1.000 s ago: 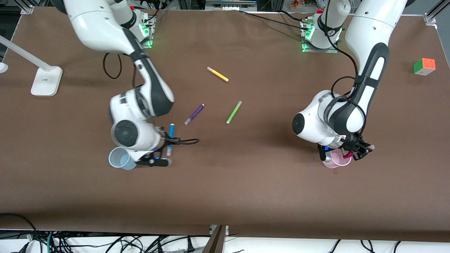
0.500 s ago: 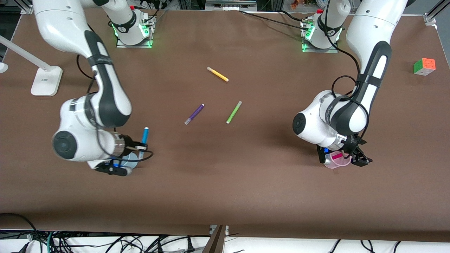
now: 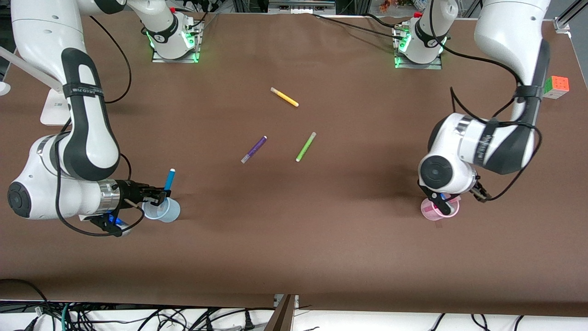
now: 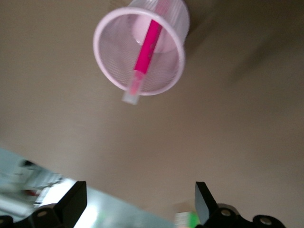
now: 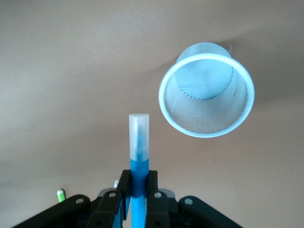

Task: Place pink and blue markers in matching cups
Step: 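Lower the pink marker into the pink cup while the right gripper carries blue, then open and raise the left gripper while the right gripper lowers the blue marker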

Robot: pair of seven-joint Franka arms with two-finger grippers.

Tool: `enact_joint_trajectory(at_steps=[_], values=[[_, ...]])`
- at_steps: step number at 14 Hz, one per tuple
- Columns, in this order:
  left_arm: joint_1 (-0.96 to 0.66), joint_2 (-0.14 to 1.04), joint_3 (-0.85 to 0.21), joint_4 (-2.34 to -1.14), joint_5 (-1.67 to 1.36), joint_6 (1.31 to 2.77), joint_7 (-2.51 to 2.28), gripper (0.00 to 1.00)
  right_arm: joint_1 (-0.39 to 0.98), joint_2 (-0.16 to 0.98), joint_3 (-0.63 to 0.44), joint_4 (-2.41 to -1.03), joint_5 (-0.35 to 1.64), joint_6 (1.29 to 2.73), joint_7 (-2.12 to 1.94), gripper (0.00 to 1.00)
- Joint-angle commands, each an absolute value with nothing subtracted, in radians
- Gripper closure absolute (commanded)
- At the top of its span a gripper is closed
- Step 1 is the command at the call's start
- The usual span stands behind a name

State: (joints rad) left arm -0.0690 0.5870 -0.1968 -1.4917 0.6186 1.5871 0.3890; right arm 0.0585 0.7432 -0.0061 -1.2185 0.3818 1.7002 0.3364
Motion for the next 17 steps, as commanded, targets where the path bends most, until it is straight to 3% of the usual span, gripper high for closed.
enact_joint_trajectory(at_steps=[1,5,9,14,17], values=[[-0.017,0.566,-0.204,-1.485,0.419,1.565,0.148,0.00,0.003,0.750,0.002,-1.256,0.449,1.690,0.331,1.00],[-0.008,0.522,-0.206,-1.474,0.295,1.566,-0.060,0.00,-0.032,0.781,0.002,-1.259,0.558,1.680,0.327,1.00],[0.029,0.499,-0.209,-1.245,0.206,1.560,-0.069,0.00,-0.051,0.792,0.002,-1.259,0.561,1.675,0.324,1.00],[0.126,0.451,-0.218,-1.070,0.112,1.554,-0.057,0.00,-0.084,0.795,0.002,-1.259,0.592,1.677,0.310,1.00],[0.126,0.405,-0.216,-1.095,0.132,1.504,-0.049,0.00,-0.120,0.819,0.003,-1.259,0.650,1.674,0.272,1.00]])
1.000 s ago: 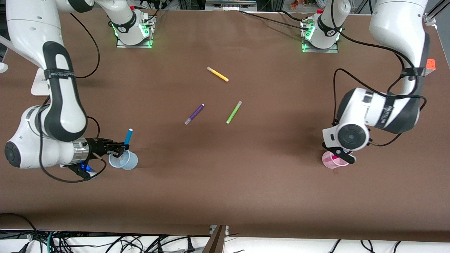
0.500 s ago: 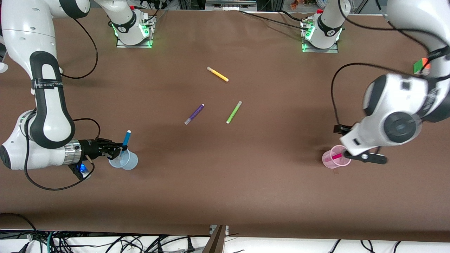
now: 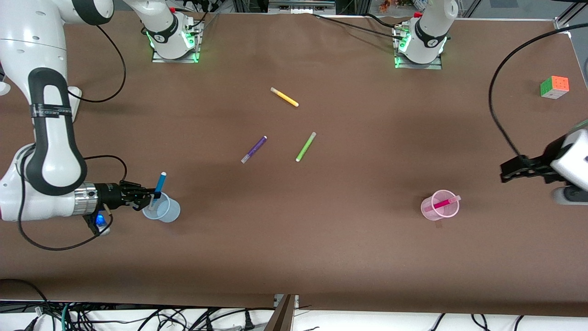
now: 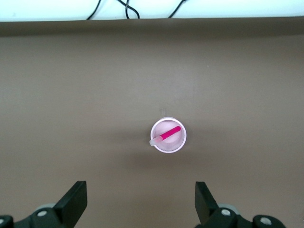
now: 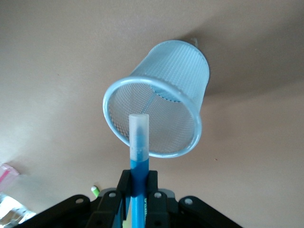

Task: Place pink and blue markers in matching cups
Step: 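Open and raise the left gripper while the right gripper lowers the blue marker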

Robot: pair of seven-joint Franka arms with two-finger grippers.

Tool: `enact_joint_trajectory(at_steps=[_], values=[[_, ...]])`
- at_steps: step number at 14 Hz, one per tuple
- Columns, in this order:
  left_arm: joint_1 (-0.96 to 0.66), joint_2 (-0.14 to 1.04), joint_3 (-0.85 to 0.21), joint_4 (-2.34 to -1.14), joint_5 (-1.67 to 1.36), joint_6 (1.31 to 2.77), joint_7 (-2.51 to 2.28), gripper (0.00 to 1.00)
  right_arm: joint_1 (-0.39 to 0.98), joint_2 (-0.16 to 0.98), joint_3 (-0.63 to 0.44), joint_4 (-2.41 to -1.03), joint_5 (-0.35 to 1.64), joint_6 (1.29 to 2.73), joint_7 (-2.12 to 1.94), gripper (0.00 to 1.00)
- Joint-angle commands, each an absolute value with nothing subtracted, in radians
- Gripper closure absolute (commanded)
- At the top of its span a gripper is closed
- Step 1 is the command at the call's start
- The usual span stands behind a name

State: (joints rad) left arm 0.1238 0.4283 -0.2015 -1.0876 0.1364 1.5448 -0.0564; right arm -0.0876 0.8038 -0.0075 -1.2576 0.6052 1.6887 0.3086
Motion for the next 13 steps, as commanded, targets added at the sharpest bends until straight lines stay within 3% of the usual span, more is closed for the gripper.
enact_joint_trajectory(at_steps=[1,5,8,10,11,12,13], values=[[0.129,0.358,-0.215,-1.158,0.124,1.503,-0.048,0.00,-0.121,0.819,0.003,-1.259,0.652,1.674,0.272,1.00],[0.155,0.077,-0.215,-1.600,0.048,1.764,-0.051,0.00,-0.123,0.825,0.005,-1.259,0.653,1.674,0.268,1.00],[0.155,0.000,-0.215,-1.698,0.035,1.763,-0.049,0.00,-0.123,0.825,0.005,-1.259,0.655,1.674,0.268,1.00],[0.155,0.002,-0.215,-1.681,0.035,1.723,-0.051,0.00,-0.124,0.825,0.005,-1.259,0.676,1.674,0.270,0.58],[0.155,0.002,-0.215,-1.674,0.035,1.685,-0.051,0.00,-0.124,0.825,0.005,-1.259,0.683,1.674,0.270,0.31],[0.155,0.002,-0.213,-1.669,0.035,1.660,-0.052,0.00,-0.124,0.825,0.005,-1.259,0.684,1.674,0.270,0.23],[0.155,0.002,-0.213,-1.669,0.035,1.657,-0.049,0.00,-0.124,0.827,0.005,-1.259,0.684,1.674,0.270,0.22]])
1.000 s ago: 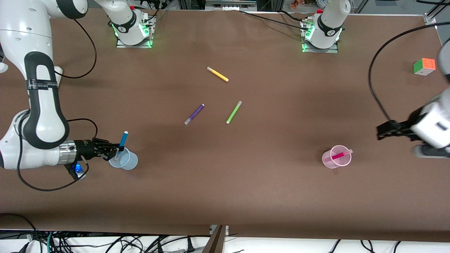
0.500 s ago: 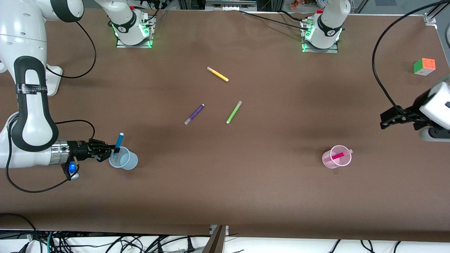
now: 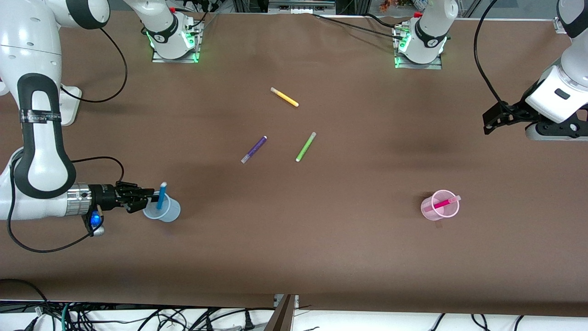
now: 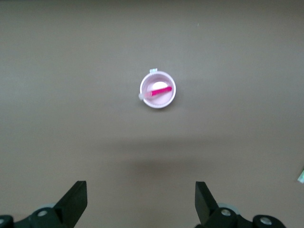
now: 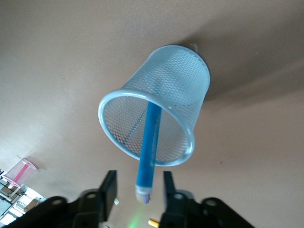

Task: Place pink and blue markers in matching cups
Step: 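Open the right gripper to drop the blue marker into the blue cup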

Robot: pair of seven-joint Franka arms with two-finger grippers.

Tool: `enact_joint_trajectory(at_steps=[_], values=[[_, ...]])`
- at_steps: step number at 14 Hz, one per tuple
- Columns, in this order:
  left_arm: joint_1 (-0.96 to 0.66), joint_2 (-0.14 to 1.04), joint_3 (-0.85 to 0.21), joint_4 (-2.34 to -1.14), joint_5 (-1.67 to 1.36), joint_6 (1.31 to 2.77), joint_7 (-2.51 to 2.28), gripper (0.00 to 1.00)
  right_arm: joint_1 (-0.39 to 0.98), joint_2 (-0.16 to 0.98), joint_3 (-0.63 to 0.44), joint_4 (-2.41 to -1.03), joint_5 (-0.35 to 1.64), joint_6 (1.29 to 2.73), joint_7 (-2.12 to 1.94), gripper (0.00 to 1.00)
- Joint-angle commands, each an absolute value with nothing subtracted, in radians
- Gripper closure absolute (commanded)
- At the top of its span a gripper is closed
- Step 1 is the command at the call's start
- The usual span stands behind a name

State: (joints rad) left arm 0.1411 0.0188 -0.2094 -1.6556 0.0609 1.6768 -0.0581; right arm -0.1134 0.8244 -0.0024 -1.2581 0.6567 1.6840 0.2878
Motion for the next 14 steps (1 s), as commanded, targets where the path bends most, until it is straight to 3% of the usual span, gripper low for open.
enact_joint_trajectory(at_steps=[1,7,9,12,14], values=[[0.155,0.002,-0.209,-1.667,0.035,1.657,-0.049,0.00,-0.124,0.825,0.005,-1.259,0.684,1.674,0.270,0.22],[0.161,0.002,-0.207,-1.667,0.035,1.641,-0.048,0.00,-0.121,0.772,0.000,-1.233,0.654,1.622,0.267,0.22],[0.146,-0.002,-0.187,-1.671,0.032,1.651,-0.048,0.00,-0.120,0.695,-0.002,-1.197,0.583,1.544,0.249,0.22],[0.005,-0.003,-0.072,-1.667,0.041,1.648,-0.048,0.00,-0.117,0.573,0.000,-1.152,0.465,1.357,0.229,0.22],[0.006,0.000,-0.074,-1.664,0.046,1.648,-0.048,0.00,-0.117,0.487,-0.002,-1.151,0.401,1.263,0.227,0.22]])
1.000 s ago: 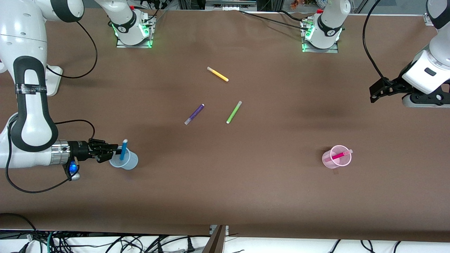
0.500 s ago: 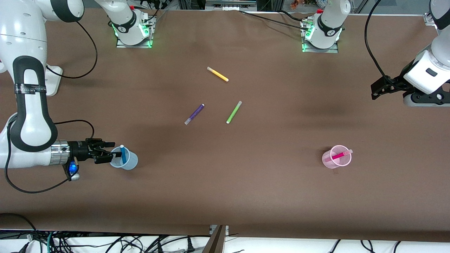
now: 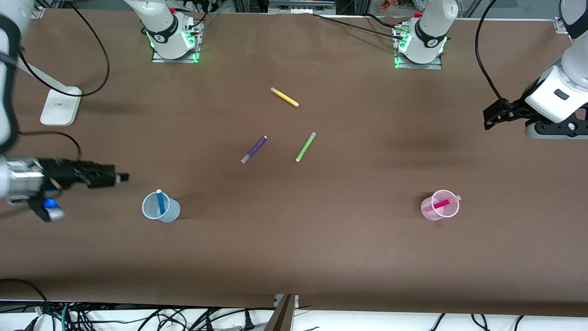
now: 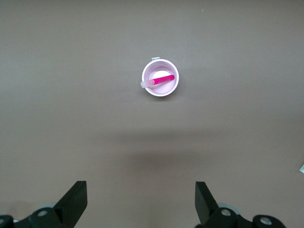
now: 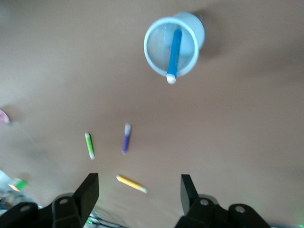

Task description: Place pink and blue markers in matching cups

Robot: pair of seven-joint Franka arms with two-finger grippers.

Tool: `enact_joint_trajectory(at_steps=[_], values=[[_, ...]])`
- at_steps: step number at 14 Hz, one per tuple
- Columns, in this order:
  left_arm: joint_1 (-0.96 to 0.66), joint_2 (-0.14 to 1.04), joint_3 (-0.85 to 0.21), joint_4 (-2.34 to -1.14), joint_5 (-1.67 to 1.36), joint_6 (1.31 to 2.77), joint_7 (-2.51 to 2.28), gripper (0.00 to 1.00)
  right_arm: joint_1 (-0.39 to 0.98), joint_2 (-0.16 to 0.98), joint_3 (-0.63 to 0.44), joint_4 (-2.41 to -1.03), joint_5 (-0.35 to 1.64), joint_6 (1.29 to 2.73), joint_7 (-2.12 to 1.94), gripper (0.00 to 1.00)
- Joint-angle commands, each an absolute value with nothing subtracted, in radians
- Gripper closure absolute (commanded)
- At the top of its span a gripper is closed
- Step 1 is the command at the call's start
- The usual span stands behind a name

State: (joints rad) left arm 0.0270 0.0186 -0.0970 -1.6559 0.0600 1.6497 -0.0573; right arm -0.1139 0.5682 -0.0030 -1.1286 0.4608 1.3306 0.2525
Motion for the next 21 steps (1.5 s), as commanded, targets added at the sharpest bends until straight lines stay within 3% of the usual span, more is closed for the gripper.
enact_joint_trajectory(at_steps=[1,7,11,15,21], values=[[0.006,-0.002,-0.077,-1.666,0.046,1.641,-0.048,0.00,-0.117,0.454,-0.002,-1.150,0.367,1.231,0.227,0.22],[0.008,0.000,-0.072,-1.663,0.046,1.641,-0.048,0.00,-0.051,0.334,0.012,-1.150,0.080,1.186,0.145,0.20],[0.008,0.006,-0.075,-1.648,0.043,1.643,-0.048,0.00,-0.034,0.304,0.012,-1.184,0.043,1.200,0.126,0.18],[0.009,0.006,-0.075,-1.648,0.044,1.641,-0.048,0.00,-0.034,0.114,0.017,-1.509,0.028,1.386,0.121,0.17],[0.011,0.006,-0.069,-1.646,0.041,1.638,-0.046,0.00,-0.032,0.017,0.046,-1.675,-0.034,1.500,0.060,0.15]])
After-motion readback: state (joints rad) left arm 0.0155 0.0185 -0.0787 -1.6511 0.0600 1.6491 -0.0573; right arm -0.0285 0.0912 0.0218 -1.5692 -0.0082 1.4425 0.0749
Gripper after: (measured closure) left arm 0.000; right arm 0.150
